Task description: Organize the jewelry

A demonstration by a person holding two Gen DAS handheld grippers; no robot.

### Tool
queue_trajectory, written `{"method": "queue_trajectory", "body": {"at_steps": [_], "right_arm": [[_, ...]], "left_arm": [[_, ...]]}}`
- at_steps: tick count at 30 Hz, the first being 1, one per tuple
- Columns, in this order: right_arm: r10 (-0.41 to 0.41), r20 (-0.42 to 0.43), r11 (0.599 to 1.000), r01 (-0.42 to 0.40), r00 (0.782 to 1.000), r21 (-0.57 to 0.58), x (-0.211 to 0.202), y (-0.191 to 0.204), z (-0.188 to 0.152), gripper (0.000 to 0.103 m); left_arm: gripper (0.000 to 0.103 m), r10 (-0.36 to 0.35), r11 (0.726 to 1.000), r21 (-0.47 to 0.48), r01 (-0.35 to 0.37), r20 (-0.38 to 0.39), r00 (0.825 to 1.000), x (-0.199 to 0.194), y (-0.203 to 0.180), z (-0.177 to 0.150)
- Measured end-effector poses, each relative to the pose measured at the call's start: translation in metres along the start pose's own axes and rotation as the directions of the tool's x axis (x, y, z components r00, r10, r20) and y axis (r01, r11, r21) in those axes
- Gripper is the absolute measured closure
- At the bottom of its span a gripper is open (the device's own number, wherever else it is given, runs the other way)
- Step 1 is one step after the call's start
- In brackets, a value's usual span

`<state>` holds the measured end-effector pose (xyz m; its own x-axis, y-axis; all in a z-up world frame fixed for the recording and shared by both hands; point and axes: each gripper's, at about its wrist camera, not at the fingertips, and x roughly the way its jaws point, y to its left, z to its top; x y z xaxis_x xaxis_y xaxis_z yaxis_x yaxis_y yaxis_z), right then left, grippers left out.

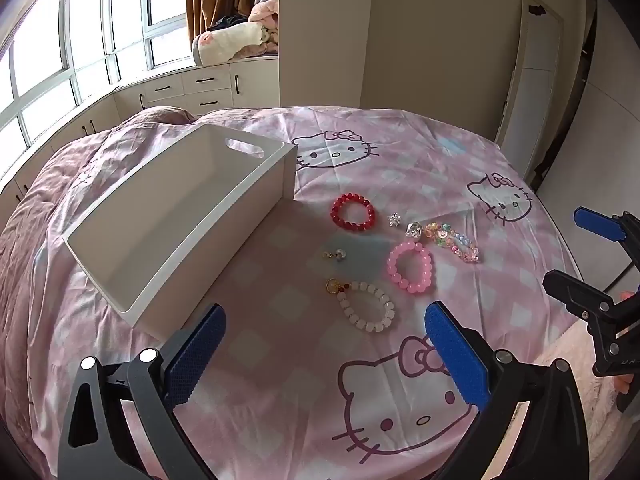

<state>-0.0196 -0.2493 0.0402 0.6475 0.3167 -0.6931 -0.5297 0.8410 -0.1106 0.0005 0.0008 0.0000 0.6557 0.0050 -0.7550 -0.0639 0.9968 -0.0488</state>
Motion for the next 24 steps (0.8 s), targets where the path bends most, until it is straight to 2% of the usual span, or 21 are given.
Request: {"method": "queue_trajectory", "body": {"at_steps": [2,3,8,13,17,22,24], "right_arm": [[0.000,0.000,1.000,0.000,1.000,0.013,0.001,-0.005,0.000,0.005],[-0.018,0.000,0.999,0.018,1.000,-0.040,0.001,0.003,0.001,0.005],[-0.019,0.003,0.999,0.020,1.000,-0.040,-0.003,0.009,0.001,0.005],[-0.002,0.004,0.999,0.002,1.000,-0.039,-0.004,0.010,0.001,0.005],[0.002,0.005,0.999,-0.002,1.000,-0.044,-0.005,0.010,0.002,0.005],[0.011,0.009,0.998,-0.010,1.000,-0.056,-0.005,0.012,0.003,0.005],[0.008,0.013,0.998,-0.008,1.000,-0.059,-0.006,0.013,0.002,0.005]], "left_arm": [[0.002,-0.001,1.000,-0.011,0.001,-0.001,1.000,0.000,0.001,0.001],[0.002,0.000,1.000,-0.015,0.001,0.002,1.000,-0.001,0.002,0.001],[0.002,0.008,1.000,-0.013,-0.008,0.000,1.000,-0.002,0.004,0.003],[0.002,-0.041,0.999,-0.020,0.041,0.000,0.999,-0.004,0.009,-0.008],[0.002,-0.048,0.998,-0.044,0.048,0.011,0.999,-0.007,0.012,-0.007],[0.002,-0.001,1.000,-0.015,0.001,0.023,1.000,-0.011,0.010,-0.008],[0.002,-0.006,1.000,-0.019,0.006,0.030,1.000,-0.012,0.008,-0.009]]}}
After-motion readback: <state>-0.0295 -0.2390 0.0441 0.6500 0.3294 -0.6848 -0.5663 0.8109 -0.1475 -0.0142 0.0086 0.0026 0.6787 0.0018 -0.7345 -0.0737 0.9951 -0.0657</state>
